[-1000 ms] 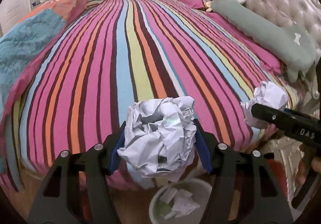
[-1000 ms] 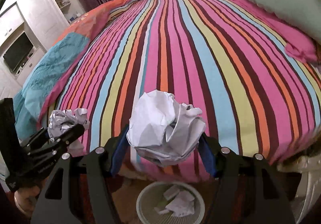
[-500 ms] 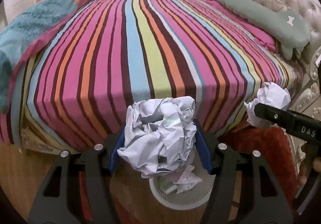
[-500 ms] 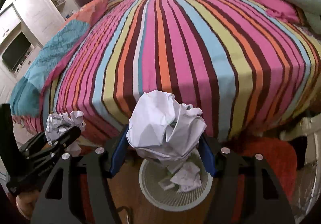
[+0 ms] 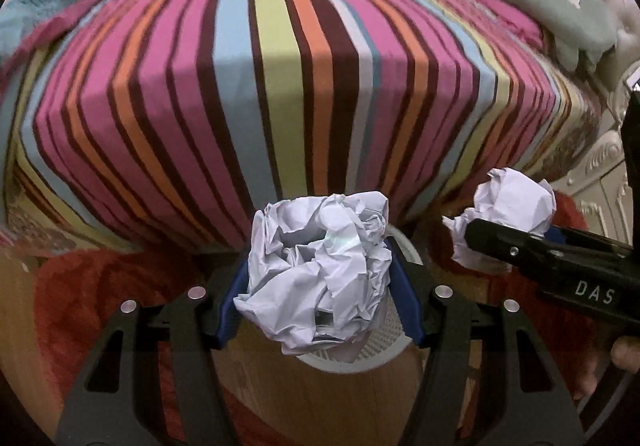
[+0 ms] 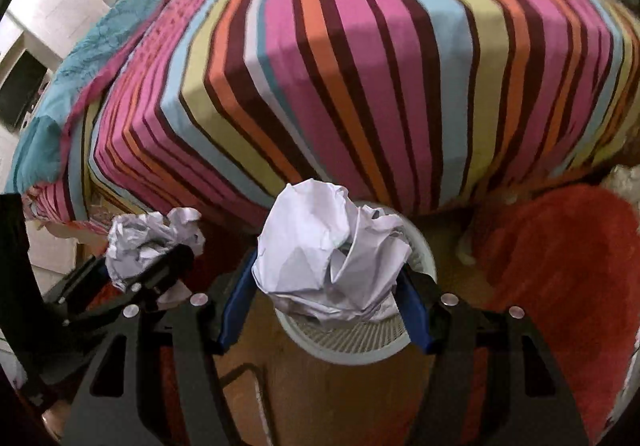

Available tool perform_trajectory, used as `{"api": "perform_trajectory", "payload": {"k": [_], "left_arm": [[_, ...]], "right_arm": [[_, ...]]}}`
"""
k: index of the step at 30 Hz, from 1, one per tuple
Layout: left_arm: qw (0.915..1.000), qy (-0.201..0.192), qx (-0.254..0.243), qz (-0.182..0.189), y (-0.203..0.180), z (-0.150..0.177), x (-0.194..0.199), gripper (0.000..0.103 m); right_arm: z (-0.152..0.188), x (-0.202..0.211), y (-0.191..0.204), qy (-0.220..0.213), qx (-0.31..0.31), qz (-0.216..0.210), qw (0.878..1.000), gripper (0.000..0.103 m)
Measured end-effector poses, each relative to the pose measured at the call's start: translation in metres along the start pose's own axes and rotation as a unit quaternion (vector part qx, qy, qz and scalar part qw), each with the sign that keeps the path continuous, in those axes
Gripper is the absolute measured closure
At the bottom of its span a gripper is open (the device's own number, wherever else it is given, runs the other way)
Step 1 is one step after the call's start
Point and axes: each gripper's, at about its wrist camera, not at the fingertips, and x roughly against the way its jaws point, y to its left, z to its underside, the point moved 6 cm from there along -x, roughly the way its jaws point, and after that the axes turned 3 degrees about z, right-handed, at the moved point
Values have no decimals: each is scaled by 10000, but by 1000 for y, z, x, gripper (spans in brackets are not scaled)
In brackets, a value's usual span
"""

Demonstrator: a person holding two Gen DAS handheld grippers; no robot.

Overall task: Collect trash
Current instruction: 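Carry a paper ball in the left tool while the right carries another to the wastebasket, then open both tools over the wastebasket, dropping the paper balls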

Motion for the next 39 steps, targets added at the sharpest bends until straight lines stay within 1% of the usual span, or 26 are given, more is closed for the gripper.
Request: {"api": "perform_trajectory", "payload": {"k": [4, 8, 14, 22, 28, 32, 39], "left_arm": [[9997, 243, 80, 40, 2, 5, -15, 42], [9985, 501, 198, 85, 5, 10, -33, 42], [9943, 1007, 346, 74, 7, 19, -67, 42], [9869, 1604, 176, -37, 3, 32, -110, 42], [9816, 1910, 50, -14, -4, 42, -135, 42], [9775, 2111, 1, -22, -7, 49, -147, 42], [9705, 2407, 87, -45, -3, 60, -161, 40]], "right_arm": [[4, -13, -5, 187, -97, 55, 9998, 42], [7, -31, -10, 464, -225, 59, 9987, 42], [10, -62, -16, 881, -512, 145, 9947, 42], [21, -97, -31, 1426, -857, 234, 9858, 42], [26, -119, -41, 1703, -1028, 396, 9792, 42], [33, -134, -46, 1924, -1135, 487, 9735, 42], [39, -146, -47, 2120, -1146, 633, 9684, 41]]}}
